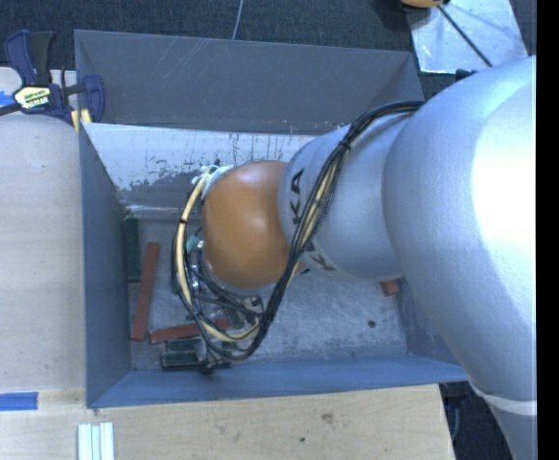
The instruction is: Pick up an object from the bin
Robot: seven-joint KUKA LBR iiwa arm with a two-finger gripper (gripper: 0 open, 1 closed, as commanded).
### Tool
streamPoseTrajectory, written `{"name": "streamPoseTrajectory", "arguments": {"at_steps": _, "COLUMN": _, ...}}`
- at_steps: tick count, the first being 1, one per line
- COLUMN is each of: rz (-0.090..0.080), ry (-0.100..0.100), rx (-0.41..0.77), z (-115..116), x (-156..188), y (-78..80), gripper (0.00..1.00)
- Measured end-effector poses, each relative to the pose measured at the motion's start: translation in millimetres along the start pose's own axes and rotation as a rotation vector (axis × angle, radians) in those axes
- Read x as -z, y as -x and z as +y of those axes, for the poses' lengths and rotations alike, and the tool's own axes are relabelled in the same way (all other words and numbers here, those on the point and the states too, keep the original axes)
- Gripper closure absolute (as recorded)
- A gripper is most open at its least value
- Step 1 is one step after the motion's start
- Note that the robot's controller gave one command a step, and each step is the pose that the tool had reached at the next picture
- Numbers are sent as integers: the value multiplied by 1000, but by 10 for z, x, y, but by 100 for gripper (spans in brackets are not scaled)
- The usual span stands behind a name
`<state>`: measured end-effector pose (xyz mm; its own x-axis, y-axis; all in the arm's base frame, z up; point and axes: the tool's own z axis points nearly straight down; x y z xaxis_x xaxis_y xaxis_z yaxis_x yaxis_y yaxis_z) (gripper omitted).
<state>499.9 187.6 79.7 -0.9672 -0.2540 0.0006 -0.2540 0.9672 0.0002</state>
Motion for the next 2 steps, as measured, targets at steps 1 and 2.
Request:
{"name": "streamPoseTrajectory", "arguments": {"at_steps": 1, "rz": 1, "ry": 0, "rx": -1, "z": 0, "x": -1, "y": -1, "gripper": 100}}
{"name": "streamPoseTrajectory", "arguments": {"at_steps": 2, "rz": 1, "ry": 0, "rx": -1, "z": -1, "x": -1, "y": -1, "gripper": 0}}
